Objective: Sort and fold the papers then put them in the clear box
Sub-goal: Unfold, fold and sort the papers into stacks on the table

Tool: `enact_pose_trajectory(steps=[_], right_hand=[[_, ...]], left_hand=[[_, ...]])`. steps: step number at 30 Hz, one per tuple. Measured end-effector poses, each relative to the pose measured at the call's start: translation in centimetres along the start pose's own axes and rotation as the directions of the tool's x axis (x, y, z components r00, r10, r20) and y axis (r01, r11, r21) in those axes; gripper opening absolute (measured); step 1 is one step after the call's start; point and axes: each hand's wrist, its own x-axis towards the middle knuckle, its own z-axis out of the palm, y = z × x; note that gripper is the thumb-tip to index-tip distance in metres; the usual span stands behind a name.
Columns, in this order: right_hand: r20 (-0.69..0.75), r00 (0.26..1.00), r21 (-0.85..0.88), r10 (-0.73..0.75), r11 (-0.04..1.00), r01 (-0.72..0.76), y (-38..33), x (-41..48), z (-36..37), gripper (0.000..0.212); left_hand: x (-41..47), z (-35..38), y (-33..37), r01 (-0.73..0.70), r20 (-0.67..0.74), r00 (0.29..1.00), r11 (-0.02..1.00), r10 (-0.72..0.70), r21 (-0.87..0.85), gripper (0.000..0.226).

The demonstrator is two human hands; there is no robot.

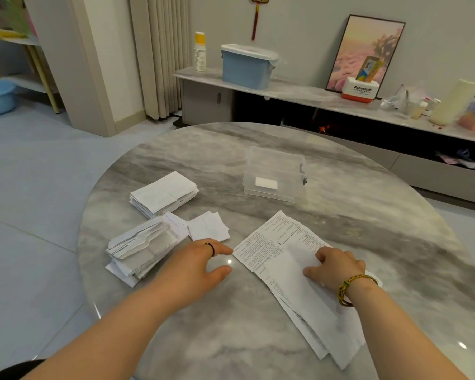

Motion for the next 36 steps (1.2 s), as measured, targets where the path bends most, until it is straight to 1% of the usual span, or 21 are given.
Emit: enact_pose_trajectory(steps=[1, 3, 5, 7, 8, 10, 11, 14, 15, 18, 20, 21, 23, 25, 28, 32, 34, 36], right_hand=[[0.004, 1.0, -0.005, -0.002, 1.0, 0.002, 0.0, -0.2, -0.2, 0.033], [0.007, 0.999, 0.046, -0.031, 0.998, 0.031, 0.0, -0.3, -0.7, 0.044], [0.008, 0.998, 0.171, -0.069, 0.983, 0.066, 0.1, -0.4, -1.0, 0.045], [-0.01, 0.994, 0.32, -0.113, 0.941, 0.11, -0.2, -0.7, -1.2, 0.04], [-0.032, 0.991, 0.417, -0.129, 0.9, 0.131, -0.4, -0.7, -1.2, 0.035], [-0.092, 0.987, 0.613, -0.135, 0.773, 0.163, -1.0, -0.8, -1.2, 0.026], [-0.109, 0.986, 0.685, -0.129, 0.709, 0.169, -1.3, -0.9, -1.3, 0.024], [-0.103, 0.985, 0.819, -0.138, 0.551, 0.163, -1.9, -1.3, -1.3, 0.016], [-0.091, 0.985, 0.85, -0.144, 0.504, 0.152, -2.0, -1.4, -1.3, 0.015], [-0.061, 0.987, 0.892, -0.149, 0.435, 0.121, -2.2, -1.6, -1.3, 0.015], [-0.019, 0.983, 0.906, -0.183, 0.412, 0.094, -2.1, -1.6, -1.5, 0.012], [0.011, 0.976, 0.904, -0.219, 0.419, 0.084, -2.0, -1.7, -1.7, 0.011], [0.041, 0.959, 0.874, -0.282, 0.475, 0.102, -1.9, -1.9, -1.8, 0.01], [0.008, 0.952, 0.864, -0.306, 0.481, 0.147, -2.1, -2.0, -1.8, 0.014], [-0.039, 0.945, 0.895, -0.325, 0.409, 0.177, -2.2, -2.0, -1.7, 0.019], [-0.006, 0.935, 0.937, -0.355, 0.326, 0.129, -2.1, -1.8, -1.3, 0.022], [0.019, 0.928, 0.953, -0.372, 0.287, 0.095, -2.1, -1.6, -0.9, 0.009], [0.023, 0.925, 0.967, -0.378, 0.243, 0.075, -2.3, -1.6, -0.8, 0.004]], left_hand=[[0.0, 0.3, 0.1, 0.013, 0.021, 1.0, 0.999, -0.012, -0.037, 0.032], [0.2, 0.8, 0.4, 0.051, 0.049, 0.998, 0.993, -0.046, -0.103, 0.028], [0.4, 1.3, 0.8, 0.106, 0.071, 0.993, 0.982, -0.096, -0.158, 0.026], [0.6, 1.6, 1.3, 0.168, 0.1, 0.984, 0.963, -0.149, -0.21, 0.029], [0.8, 1.9, 1.6, 0.195, 0.129, 0.977, 0.952, -0.168, -0.236, 0.032], [1.3, 2.3, 2.0, 0.229, 0.196, 0.965, 0.924, -0.174, -0.308, 0.035], [1.4, 2.2, 2.3, 0.247, 0.218, 0.96, 0.898, -0.175, -0.365, 0.033], [1.9, 1.9, 3.0, 0.307, 0.25, 0.948, 0.781, -0.198, -0.544, 0.016], [2.2, 1.8, 3.1, 0.321, 0.259, 0.944, 0.744, -0.204, -0.586, 0.015], [2.5, 1.5, 3.6, 0.373, 0.305, 0.926, 0.645, -0.22, -0.667, 0.03], [2.6, 1.1, 3.9, 0.39, 0.302, 0.921, 0.607, -0.247, -0.693, 0.031], [2.7, 1.0, 4.0, 0.388, 0.286, 0.922, 0.593, -0.262, -0.705, 0.031], [2.9, 0.7, 3.9, 0.379, 0.253, 0.922, 0.561, -0.292, -0.736, 0.029], [3.1, 0.3, 3.6, 0.369, 0.243, 0.924, 0.525, -0.295, -0.767, 0.024], [3.1, -0.2, 3.5, 0.354, 0.253, 0.93, 0.469, -0.266, -0.809, 0.02], [2.9, -0.6, 3.3, 0.349, 0.283, 0.933, 0.364, -0.222, -0.864, 0.019], [2.9, -0.7, 3.2, 0.362, 0.313, 0.929, 0.311, -0.197, -0.879, 0.019], [2.9, -0.9, 3.0, 0.372, 0.333, 0.925, 0.252, -0.184, -0.893, 0.019]])
